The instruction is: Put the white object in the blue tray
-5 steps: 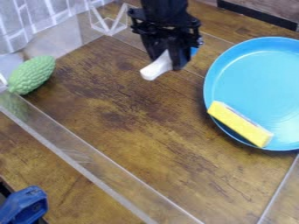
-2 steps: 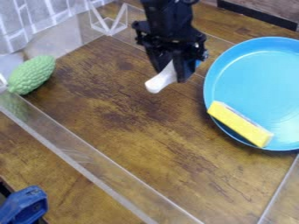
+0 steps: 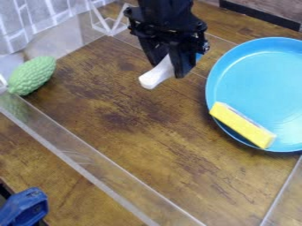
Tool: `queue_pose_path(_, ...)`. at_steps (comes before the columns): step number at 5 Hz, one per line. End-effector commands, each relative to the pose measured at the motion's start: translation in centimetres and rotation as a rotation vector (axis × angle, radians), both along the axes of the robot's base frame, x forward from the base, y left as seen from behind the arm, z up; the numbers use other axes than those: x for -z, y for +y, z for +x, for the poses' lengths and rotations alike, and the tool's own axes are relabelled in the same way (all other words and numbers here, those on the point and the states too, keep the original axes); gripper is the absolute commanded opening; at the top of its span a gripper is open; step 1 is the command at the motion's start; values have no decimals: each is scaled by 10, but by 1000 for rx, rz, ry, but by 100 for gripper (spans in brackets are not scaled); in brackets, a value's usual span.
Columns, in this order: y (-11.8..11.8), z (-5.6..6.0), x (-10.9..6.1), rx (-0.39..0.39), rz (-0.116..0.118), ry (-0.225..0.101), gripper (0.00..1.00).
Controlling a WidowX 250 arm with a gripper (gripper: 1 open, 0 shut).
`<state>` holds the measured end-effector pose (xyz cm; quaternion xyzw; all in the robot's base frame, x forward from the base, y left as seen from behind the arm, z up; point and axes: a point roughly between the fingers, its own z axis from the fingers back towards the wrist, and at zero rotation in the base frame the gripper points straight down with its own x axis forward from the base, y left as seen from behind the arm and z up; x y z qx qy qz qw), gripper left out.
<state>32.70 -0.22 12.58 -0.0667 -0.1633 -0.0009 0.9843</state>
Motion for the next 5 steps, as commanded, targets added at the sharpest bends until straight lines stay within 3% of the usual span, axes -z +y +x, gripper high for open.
queue_pose_path(1, -11, 14, -26, 50, 3, -63, 0)
queue_pose_path(2, -24, 30, -25, 39, -2, -76, 0)
queue_pose_path(3, -4, 43, -24, 8, 9, -93, 0)
queue_pose_path(5, 27, 53, -31, -25, 37, -122, 0)
